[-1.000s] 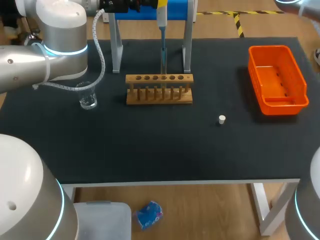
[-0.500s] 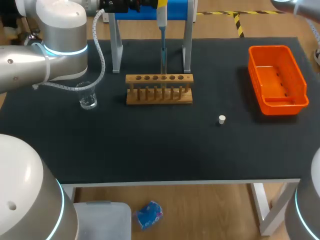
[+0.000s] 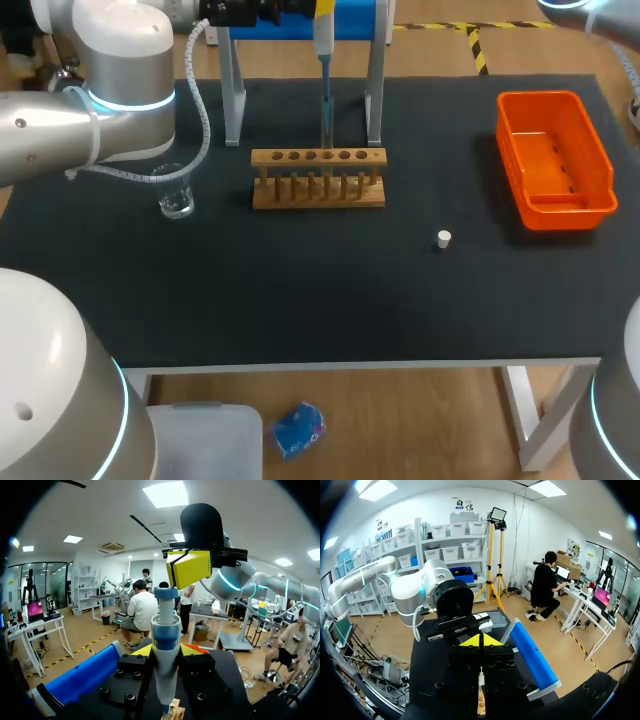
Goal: Invert the test tube, pick up the pipette, mount the tip to pipette, aspirate from beaker and dispense into the tube, eject the tip, return the pipette, and cap with the stopper.
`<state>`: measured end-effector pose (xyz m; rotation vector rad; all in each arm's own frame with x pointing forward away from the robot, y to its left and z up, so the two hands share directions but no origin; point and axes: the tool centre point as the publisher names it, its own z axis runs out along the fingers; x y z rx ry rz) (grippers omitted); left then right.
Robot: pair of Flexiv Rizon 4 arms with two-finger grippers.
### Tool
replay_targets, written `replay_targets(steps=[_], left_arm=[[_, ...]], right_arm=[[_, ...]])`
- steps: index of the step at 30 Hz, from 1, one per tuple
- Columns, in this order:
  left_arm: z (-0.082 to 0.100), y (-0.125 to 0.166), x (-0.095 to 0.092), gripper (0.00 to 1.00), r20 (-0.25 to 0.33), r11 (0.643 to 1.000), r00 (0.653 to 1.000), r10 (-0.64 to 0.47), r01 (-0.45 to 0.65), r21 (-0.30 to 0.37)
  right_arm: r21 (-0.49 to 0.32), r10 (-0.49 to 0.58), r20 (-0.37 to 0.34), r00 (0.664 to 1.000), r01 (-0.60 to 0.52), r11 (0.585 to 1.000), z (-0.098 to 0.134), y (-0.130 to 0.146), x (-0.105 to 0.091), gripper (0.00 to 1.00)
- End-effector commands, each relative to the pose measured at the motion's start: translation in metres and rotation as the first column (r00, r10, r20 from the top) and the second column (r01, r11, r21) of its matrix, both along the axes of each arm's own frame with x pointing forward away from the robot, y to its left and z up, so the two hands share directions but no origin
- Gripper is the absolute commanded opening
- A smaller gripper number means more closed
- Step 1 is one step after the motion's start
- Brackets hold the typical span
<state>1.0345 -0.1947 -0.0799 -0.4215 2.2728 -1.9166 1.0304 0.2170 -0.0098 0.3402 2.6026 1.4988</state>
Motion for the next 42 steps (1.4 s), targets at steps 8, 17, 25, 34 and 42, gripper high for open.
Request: replay_targets(steps=[8,17,25,34,42], left_arm=[[0.001,0.0,0.0,0.0,0.003,1.0,1.0,0.003,-0.003,-0.003],[0.001,0.0,0.0,0.0,0.003,1.0,1.0,0.003,-0.003,-0.003],[0.001,0.0,0.0,0.0,0.003,1.0,1.0,0.003,-0.003,-0.003],[0.001,0.0,0.0,0.0,0.003,1.0,1.0,0.003,-0.003,-0.003],[0.001,0.0,0.0,0.0,0.003,1.0,1.0,0.003,-0.003,-0.003]], right_arm=[[-0.001,0.001,-0.008,1.0,-0.001,1.0,-0.006,-0.001,0.0,0.0],[-0.009,0.011,-0.016,1.0,-0.012,1.0,-0.011,0.001,-0.003,0.0],[-0.011,0.015,-0.023,1.0,-0.015,1.0,-0.015,0.002,-0.006,0.0],[-0.005,0.01,-0.033,0.999,-0.011,1.0,-0.02,0.0,-0.008,0.0],[0.01,0.011,-0.016,1.0,-0.011,1.0,-0.01,0.0,-0.011,0.0]])
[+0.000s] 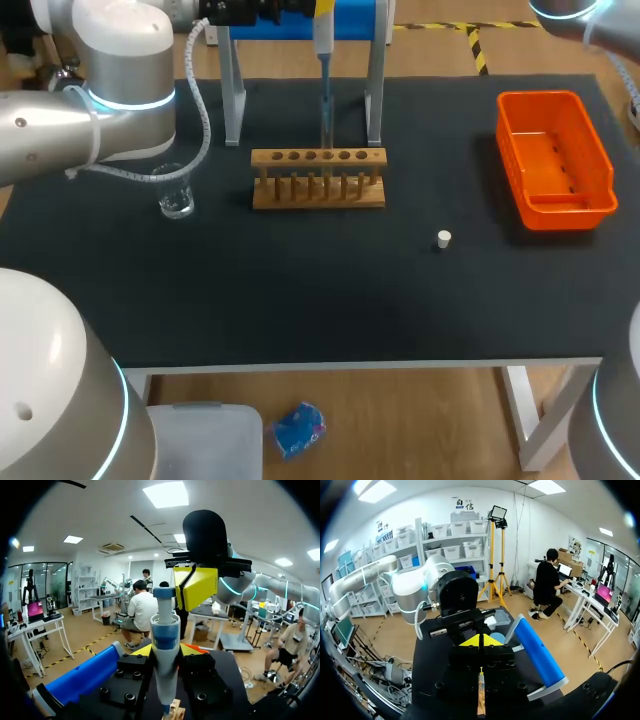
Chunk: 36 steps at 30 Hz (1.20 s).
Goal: Invert the test tube, pick up the pipette, mount the tip to pipette, aspirate from beaker and dispense into the tube, eject the tip, return the pipette, and cap with the stopper.
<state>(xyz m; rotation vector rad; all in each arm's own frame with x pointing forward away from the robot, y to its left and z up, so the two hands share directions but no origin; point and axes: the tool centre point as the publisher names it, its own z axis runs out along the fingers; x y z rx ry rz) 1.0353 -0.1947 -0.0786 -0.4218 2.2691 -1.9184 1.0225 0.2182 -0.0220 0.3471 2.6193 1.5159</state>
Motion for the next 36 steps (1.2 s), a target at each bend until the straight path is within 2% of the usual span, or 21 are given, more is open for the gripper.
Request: replay_targets(steps=[1,17,36], left_arm=[[0.0,0.0,-0.001,0.0,0.002,1.0,1.0,0.002,-0.002,-0.001],[0.0,0.0,-0.001,0.0,0.002,1.0,1.0,0.002,-0.002,-0.001],[0.0,0.0,-0.001,0.0,0.002,1.0,1.0,0.002,-0.002,-0.001]], right_arm=[[0.003,0.003,0.007,1.0,-0.003,1.0,0.004,-0.001,-0.004,0.0],[-0.008,0.007,0.052,0.999,-0.006,1.0,0.028,-0.003,0.002,0.0],[-0.03,0.002,0.037,0.999,-0.001,1.0,0.019,-0.001,0.011,0.0]])
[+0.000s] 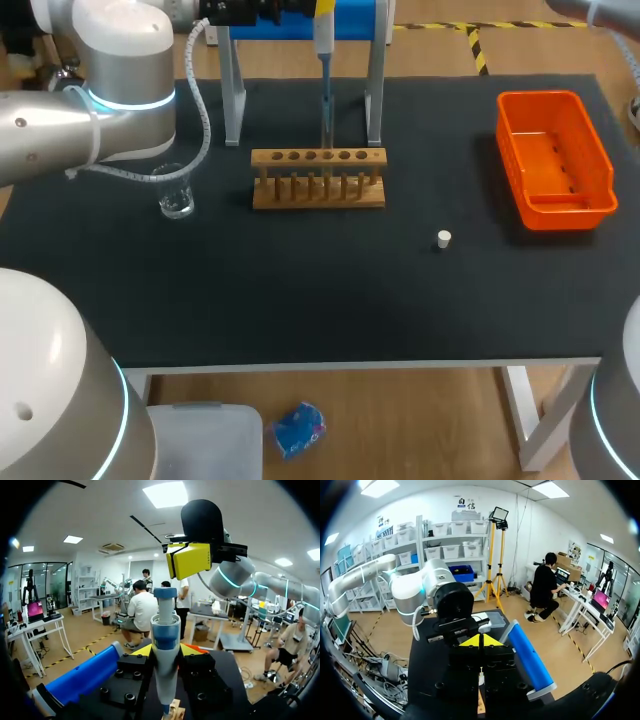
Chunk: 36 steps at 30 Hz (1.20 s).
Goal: Invert the test tube, pick up the pipette, mount the tip to pipette, aspirate from beaker and dispense into the tube, eject the tip, return the pipette, and cap with the stopper.
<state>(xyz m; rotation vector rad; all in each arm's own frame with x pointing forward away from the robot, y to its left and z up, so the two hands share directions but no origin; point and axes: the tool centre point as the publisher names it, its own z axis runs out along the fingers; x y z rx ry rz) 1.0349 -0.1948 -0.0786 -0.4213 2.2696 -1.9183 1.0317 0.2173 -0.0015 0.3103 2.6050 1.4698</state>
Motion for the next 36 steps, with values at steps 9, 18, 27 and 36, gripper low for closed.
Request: replay_targets(steps=[9,18,27,36], left_arm=[[0.0,0.0,-0.001,0.0,0.002,1.0,1.0,0.002,-0.002,-0.001],[0.0,0.0,-0.001,0.0,0.002,1.0,1.0,0.002,-0.002,-0.001],[0.0,0.0,-0.001,0.0,0.002,1.0,1.0,0.002,-0.002,-0.001],[0.0,0.0,-0.001,0.0,0.002,1.0,1.0,0.002,-0.002,-0.001]], right_arm=[[-0.005,0.004,-0.017,1.0,-0.004,1.0,-0.008,-0.001,0.0,0.0],[-0.003,0.006,-0.025,1.0,-0.006,1.0,-0.011,-0.001,-0.003,0.0],[-0.002,0.004,-0.033,0.999,-0.004,1.0,-0.015,-0.002,-0.003,0.0],[-0.001,0.005,-0.045,0.999,-0.005,1.0,-0.021,-0.002,-0.004,0.0]])
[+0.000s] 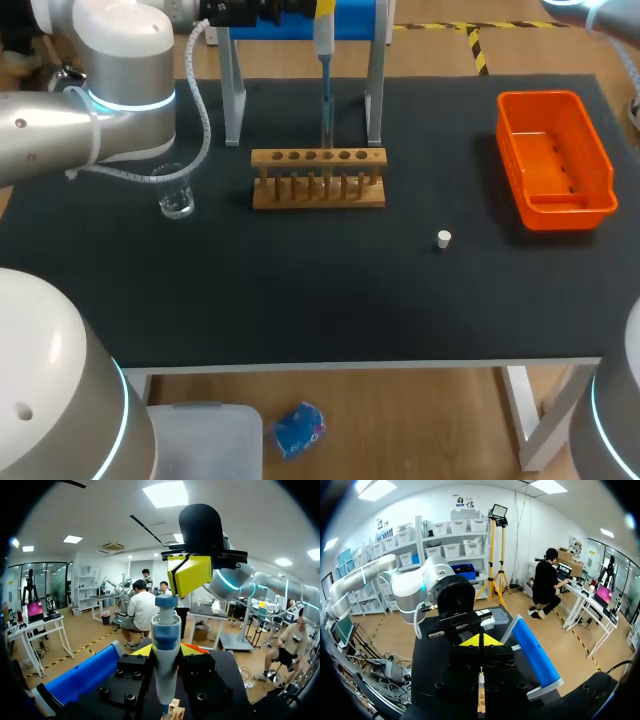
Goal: Invert the test tube, pick up the pipette, mount the tip to pipette, aspirate from beaker and dispense into the tube, eject the tip, return the pipette, and cap with the stopper.
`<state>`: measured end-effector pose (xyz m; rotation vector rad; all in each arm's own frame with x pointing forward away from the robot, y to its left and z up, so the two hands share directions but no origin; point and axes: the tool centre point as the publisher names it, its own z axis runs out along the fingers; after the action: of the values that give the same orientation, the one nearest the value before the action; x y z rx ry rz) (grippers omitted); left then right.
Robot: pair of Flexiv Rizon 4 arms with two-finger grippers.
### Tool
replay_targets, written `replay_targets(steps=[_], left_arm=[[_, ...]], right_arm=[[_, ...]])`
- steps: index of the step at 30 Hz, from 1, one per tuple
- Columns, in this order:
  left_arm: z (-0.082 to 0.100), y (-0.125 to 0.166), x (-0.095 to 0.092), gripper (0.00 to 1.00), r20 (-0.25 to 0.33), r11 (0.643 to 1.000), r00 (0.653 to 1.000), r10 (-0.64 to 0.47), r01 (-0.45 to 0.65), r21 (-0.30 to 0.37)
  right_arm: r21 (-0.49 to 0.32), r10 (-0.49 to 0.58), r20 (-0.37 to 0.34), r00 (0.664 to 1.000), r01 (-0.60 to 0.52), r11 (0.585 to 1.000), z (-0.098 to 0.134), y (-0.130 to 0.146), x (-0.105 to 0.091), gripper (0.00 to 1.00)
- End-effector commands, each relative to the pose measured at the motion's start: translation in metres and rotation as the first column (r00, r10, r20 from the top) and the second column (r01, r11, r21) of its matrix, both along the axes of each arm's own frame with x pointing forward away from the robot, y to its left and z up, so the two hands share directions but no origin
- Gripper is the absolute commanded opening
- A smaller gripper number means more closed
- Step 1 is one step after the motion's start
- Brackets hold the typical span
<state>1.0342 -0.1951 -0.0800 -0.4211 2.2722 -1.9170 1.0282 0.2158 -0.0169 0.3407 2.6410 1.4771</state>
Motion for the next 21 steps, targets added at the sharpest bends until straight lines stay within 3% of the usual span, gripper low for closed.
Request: replay_targets(steps=[1,21], left_arm=[[0.001,0.0,0.0,0.0,0.003,1.0,1.0,0.003,-0.003,-0.002],[0.001,0.0,0.0,0.0,0.003,1.0,1.0,0.003,-0.003,-0.002]], right_arm=[[0.002,0.001,-0.004,1.0,-0.001,1.0,-0.006,0.0,-0.001,0.0],[0.0,0.001,-0.027,1.0,-0.001,1.0,-0.017,-0.001,-0.005,0.0]])
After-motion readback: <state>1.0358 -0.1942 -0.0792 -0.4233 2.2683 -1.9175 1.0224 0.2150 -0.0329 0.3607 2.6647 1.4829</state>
